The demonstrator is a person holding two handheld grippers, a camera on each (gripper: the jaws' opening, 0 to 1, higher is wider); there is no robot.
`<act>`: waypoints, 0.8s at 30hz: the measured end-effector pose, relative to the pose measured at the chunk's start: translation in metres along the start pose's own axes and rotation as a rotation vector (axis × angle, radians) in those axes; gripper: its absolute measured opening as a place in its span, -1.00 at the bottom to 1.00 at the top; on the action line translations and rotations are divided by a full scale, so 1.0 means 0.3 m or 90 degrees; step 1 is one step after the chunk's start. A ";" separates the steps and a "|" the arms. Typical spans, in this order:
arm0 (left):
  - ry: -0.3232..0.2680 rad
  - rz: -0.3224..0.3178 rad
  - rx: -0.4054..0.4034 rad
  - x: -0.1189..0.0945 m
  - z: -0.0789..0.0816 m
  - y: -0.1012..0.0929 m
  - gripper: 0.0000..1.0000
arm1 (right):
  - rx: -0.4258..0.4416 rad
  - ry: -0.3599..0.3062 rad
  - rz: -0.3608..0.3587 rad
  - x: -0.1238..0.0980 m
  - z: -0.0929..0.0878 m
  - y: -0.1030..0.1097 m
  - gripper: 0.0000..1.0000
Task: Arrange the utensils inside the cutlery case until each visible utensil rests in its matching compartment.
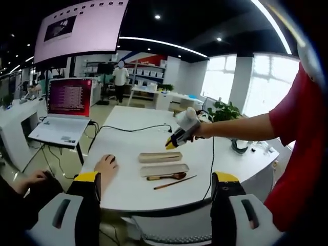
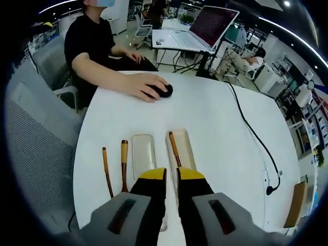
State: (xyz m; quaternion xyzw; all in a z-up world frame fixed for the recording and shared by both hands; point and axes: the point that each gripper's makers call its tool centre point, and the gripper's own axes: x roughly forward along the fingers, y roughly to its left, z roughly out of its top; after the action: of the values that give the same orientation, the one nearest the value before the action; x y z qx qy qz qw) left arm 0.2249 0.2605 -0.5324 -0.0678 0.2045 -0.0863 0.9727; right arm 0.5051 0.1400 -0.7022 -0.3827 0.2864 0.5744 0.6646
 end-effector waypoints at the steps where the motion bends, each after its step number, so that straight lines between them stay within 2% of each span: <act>1: 0.000 -0.001 0.001 0.004 0.002 -0.003 0.80 | 0.008 -0.006 -0.003 -0.009 0.003 0.013 -0.90; 6: 0.000 -0.005 0.002 0.015 0.002 -0.007 0.78 | 0.032 -0.030 -0.003 -0.032 0.019 0.054 -0.91; 11: -0.001 -0.005 0.001 0.024 0.006 0.003 0.77 | 0.017 -0.038 -0.011 -0.058 0.028 0.095 -0.92; 20: -0.006 0.006 -0.001 0.043 0.019 0.028 0.75 | 0.009 -0.043 -0.022 -0.091 0.010 0.146 -0.87; 24: -0.006 0.005 0.001 0.051 0.022 0.026 0.75 | 0.028 -0.050 -0.023 -0.107 0.006 0.159 -0.86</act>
State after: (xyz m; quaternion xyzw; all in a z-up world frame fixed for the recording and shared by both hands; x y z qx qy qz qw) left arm 0.2426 0.2657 -0.5336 -0.0666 0.2000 -0.0826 0.9740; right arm 0.4525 0.1261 -0.6834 -0.3502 0.2659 0.5701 0.6940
